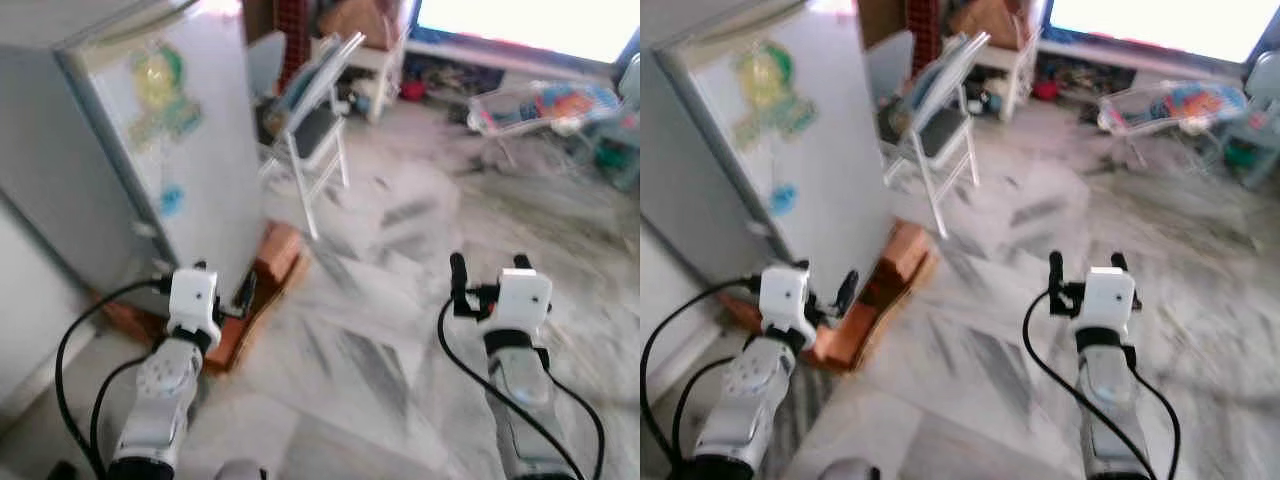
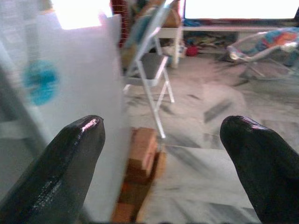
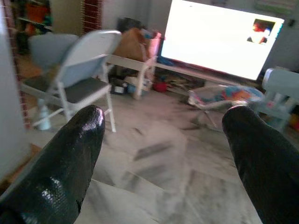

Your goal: Restocking fridge

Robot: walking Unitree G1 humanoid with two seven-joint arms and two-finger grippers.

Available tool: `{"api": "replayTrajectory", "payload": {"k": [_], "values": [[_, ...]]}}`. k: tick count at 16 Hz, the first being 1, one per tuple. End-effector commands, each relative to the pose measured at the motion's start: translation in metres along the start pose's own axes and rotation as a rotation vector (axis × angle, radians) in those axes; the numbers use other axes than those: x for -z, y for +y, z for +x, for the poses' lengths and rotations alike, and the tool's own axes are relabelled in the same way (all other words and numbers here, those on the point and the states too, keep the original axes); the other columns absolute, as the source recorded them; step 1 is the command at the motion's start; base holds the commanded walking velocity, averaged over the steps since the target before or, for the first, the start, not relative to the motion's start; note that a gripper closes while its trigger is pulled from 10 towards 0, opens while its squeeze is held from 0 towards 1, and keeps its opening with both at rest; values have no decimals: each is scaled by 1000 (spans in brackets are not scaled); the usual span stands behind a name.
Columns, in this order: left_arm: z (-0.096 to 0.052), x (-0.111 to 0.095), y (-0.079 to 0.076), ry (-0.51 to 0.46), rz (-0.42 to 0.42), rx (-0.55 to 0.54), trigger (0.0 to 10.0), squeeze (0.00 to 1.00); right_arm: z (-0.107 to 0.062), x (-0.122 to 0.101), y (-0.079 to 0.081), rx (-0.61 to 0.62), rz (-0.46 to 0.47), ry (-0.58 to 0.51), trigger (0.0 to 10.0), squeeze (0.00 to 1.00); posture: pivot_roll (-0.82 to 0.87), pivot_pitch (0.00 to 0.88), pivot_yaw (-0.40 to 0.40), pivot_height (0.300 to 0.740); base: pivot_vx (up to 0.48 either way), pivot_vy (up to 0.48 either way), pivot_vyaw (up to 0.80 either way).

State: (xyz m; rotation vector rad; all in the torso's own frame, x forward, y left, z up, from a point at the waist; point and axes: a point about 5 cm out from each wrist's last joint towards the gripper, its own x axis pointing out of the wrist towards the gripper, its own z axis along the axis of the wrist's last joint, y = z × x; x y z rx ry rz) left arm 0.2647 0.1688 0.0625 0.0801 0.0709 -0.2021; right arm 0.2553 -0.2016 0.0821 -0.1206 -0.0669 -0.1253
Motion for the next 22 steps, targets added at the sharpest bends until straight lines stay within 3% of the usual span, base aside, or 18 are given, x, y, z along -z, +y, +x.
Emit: {"api": "replayTrajectory", "payload": {"k": [1,6,11,17,22], "values": [[-3,2,7,11,4,-26,10000,0,1,-1,7,-23,11,1,10000,0,49,47,-40,740,247,412,-800],[-3,3,2,5,-19,-25,10000,0,1,-2,6,-26,7,-6,10000,0,45,51,-47,740,145,424,-766],[-5,4,2,2,-26,-40,10000,0,-3,2,2,-25,-19,13,10000,0,44,53,-53,740,0,403,0],[-9,7,0,15,-20,-30,10000,0,-4,3,4,-29,-24,18,10000,0,49,68,-59,740,0,0,0],[1,2,-3,-5,-17,6,10000,0,-4,2,4,-33,-26,20,10000,0,38,70,-58,740,0,0,0]]}}
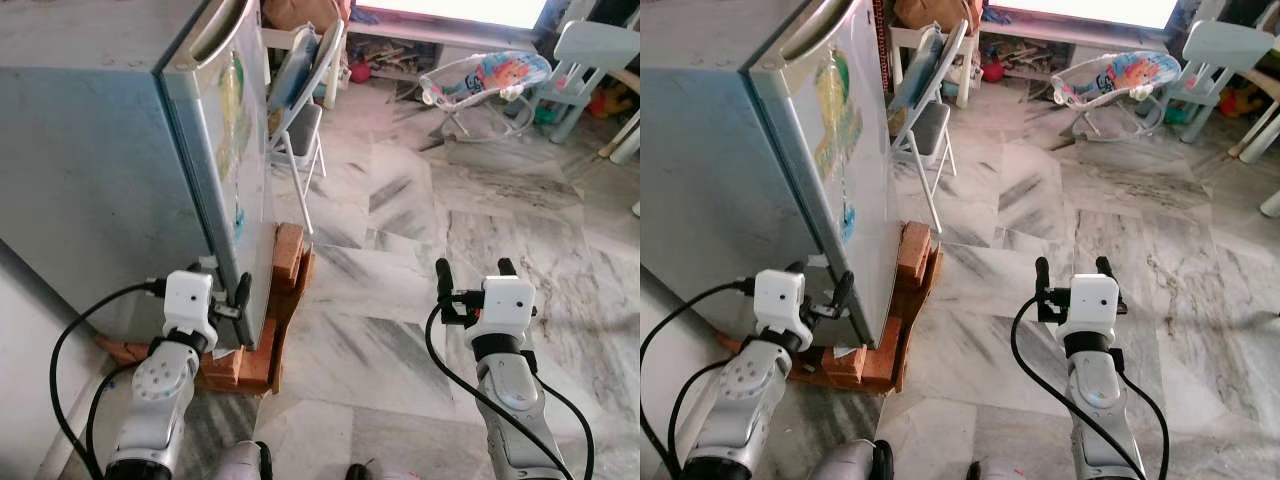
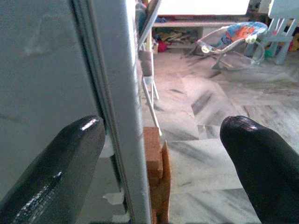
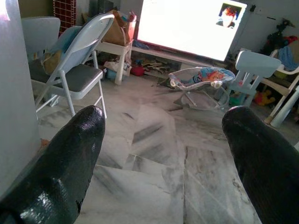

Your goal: Restocking fridge

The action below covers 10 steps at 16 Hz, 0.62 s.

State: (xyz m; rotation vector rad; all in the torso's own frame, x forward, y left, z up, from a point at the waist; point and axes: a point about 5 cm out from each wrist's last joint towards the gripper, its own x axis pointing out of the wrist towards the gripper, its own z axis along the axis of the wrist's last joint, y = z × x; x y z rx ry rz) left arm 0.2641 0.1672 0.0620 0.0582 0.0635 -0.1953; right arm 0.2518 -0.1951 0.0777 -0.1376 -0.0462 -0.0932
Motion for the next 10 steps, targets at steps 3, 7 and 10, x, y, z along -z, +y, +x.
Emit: {"api": "replayTrajectory", "payload": {"k": [3,7,10], "values": [[4,-2,-4,-10,5,25,10000,0,1,-1,-3,6,-10,2,10000,0,35,71,-56,740,0,0,0],[17,-9,-3,-28,15,26,10000,0,-1,-1,0,-7,-2,6,10000,0,38,84,-68,740,0,0,0],[38,-15,6,-32,41,18,10000,0,-7,-1,2,-34,-4,14,10000,0,24,101,-72,740,0,0,0]]}}
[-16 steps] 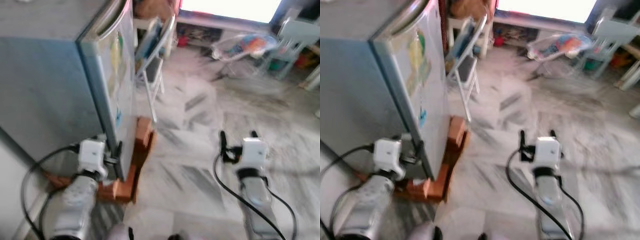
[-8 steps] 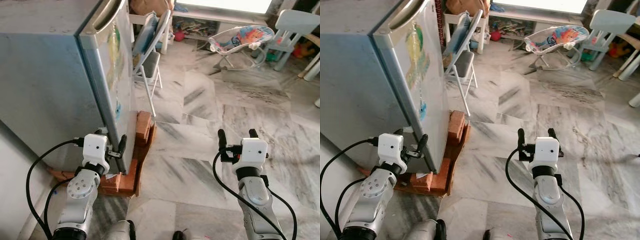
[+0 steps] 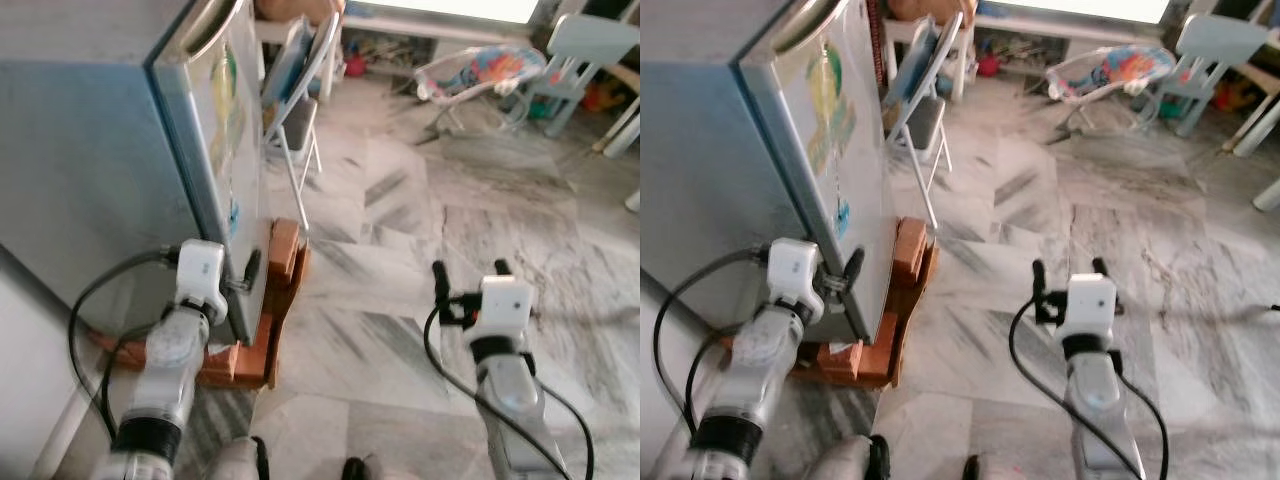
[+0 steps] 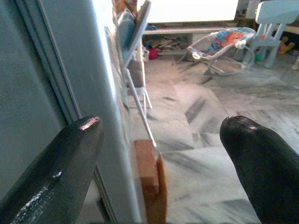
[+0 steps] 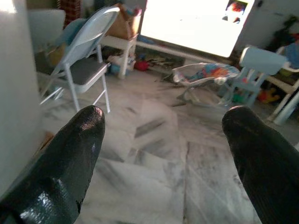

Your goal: Restocking fridge

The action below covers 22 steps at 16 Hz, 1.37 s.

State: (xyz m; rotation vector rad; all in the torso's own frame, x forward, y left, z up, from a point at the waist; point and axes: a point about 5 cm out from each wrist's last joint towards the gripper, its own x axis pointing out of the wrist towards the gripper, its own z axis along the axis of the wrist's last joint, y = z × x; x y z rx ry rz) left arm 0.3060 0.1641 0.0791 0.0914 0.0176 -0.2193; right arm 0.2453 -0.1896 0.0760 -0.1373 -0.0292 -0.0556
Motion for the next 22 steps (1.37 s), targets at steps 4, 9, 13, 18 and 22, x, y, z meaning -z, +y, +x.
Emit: {"api": "replayTrajectory", "payload": {"k": [4,9,13,18,22], "values": [[29,-12,7,4,21,-28,10000,0,-5,-5,-12,28,-15,-8,10000,0,-14,109,-56,740,0,0,0],[44,-22,16,-14,23,-65,10000,0,-4,-21,-5,-10,-8,-51,10000,0,-24,113,-54,740,0,0,0],[30,-3,8,27,12,-7,10000,0,-9,-14,-5,-26,-7,-17,10000,0,-20,117,-50,740,0,0,0],[-6,12,14,17,-18,-9,10000,0,-13,-12,-5,-25,-1,-4,10000,0,-18,126,-37,740,0,0,0],[-55,22,18,30,-18,-40,10000,0,-10,-13,-4,-17,3,-7,10000,0,17,129,-51,740,0,0,0]]}}
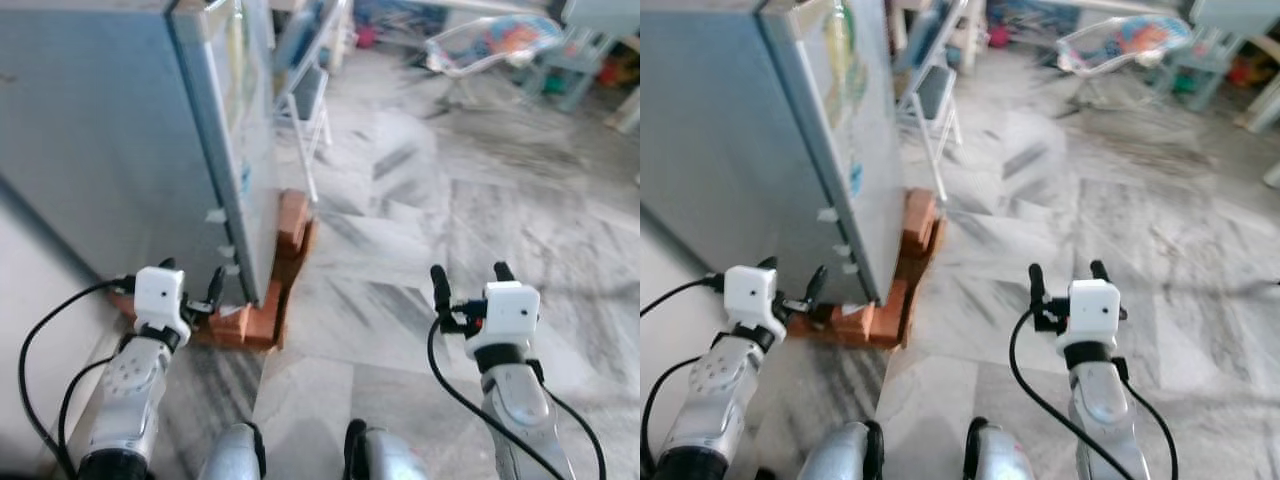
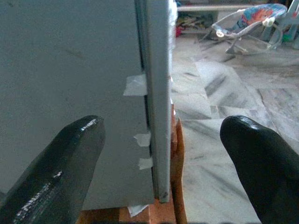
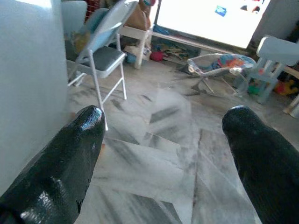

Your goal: Restocking fridge

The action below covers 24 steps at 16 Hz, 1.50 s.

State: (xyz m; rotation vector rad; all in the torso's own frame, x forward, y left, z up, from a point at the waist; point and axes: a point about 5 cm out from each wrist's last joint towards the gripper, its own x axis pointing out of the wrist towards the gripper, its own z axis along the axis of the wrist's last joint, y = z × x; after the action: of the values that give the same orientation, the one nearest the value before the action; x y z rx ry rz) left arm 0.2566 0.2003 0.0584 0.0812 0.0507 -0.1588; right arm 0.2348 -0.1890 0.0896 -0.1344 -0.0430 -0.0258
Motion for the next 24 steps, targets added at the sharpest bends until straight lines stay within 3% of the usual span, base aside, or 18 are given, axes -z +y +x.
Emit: {"api": "replayTrajectory", "payload": {"k": [1,17,24], "values": [[-4,-3,-8,-1,-14,10,10000,0,2,0,1,7,4,5,10000,0,22,125,-56,740,0,0,0],[14,-25,-21,-42,-42,3,10000,0,9,1,2,17,0,5,10000,0,22,100,-64,740,0,0,-63],[18,-27,-28,-53,-49,22,10000,0,7,3,3,14,5,13,10000,0,17,98,-63,740,289,0,-103]]}}
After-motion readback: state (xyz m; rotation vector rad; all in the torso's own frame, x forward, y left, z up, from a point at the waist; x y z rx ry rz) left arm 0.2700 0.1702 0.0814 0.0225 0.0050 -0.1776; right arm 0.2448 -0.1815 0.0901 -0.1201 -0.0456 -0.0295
